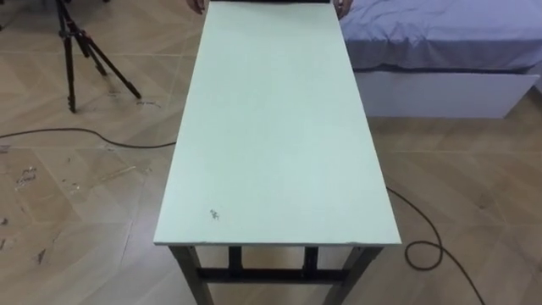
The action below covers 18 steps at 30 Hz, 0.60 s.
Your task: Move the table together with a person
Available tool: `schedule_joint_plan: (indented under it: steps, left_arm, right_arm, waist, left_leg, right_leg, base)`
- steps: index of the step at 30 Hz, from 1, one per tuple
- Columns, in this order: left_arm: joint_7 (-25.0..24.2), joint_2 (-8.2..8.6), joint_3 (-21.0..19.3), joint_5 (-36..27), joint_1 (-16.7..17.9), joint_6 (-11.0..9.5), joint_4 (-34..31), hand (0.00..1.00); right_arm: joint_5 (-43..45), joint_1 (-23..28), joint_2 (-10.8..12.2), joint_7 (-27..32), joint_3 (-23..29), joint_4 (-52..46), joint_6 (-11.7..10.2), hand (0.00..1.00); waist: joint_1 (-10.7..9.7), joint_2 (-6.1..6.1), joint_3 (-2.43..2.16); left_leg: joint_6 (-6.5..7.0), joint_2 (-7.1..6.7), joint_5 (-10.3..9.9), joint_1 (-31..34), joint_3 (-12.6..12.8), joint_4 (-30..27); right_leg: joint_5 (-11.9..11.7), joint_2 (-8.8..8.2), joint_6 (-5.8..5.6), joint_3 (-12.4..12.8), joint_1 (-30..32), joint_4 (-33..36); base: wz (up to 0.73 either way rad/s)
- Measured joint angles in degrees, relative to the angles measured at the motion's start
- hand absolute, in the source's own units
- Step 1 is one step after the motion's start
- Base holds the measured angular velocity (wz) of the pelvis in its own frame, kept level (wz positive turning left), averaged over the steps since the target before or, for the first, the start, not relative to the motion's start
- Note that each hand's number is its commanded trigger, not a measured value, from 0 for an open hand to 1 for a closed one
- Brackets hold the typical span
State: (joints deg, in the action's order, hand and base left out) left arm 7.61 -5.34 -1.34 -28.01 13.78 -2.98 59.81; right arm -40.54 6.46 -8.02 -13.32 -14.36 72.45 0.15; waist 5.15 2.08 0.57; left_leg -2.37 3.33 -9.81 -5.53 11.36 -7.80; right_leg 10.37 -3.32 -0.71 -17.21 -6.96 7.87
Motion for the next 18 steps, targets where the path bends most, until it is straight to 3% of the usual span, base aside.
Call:
schedule_joint_plan:
  steps: [2, 5, 10, 18]
  left_arm:
    - [-3.8, -0.25, 0.6, -7.6, 0.8, 0.1, -0.1, 0.00]
    - [-8.3, -0.34, 1.2, -14.2, 1.1, 1.1, -1.2, 0.00]
    - [-14.4, -0.47, 5.2, -24.3, 3.3, 1.6, -8.3, 0.00]
    - [-17.2, -4.09, 12.4, -26.7, 3.8, 1.7, -12.0, 0.00]
  right_arm:
    - [-0.8, 1.4, -0.9, -0.6, 0.3, -3.1, 0.6, 0.00]
    - [-4.3, 3.7, -1.5, -2.6, 2.3, -9.5, 1.2, 0.00]
    - [-7.0, 6.9, -2.3, -3.8, 3.2, -19.9, 1.2, 0.00]
    - [-8.0, 7.2, -1.2, -7.5, -1.0, -29.4, 1.3, 0.00]
  waist:
    - [-0.1, -0.26, 0.08]
    - [-0.2, -0.60, 0.13]
    - [-0.3, -1.53, -0.27]
    - [-1.7, -1.75, -0.43]
  left_leg:
    - [0.01, 0.01, 0.0, 0.1, 0.3, -0.1]
    - [0.08, 0.06, -0.1, 0.5, 0.2, -0.4]
    - [0.24, 0.08, -0.4, 1.1, 0.6, -0.9]
    - [0.26, -0.08, -0.4, 1.0, 0.8, -1.7]
  right_leg:
    - [0.0, -0.06, -0.01, -0.1, 0.0, 0.1]
    - [0.0, -0.06, -0.01, -0.2, 0.2, 0.2]
    - [0.1, -0.24, -0.12, -0.1, 0.9, 0.8]
    - [0.2, -0.50, -0.31, -0.1, 0.8, 1.0]
  base:
    - [-0.02]
    - [0.03]
    - [-0.02]
    - [0.02]
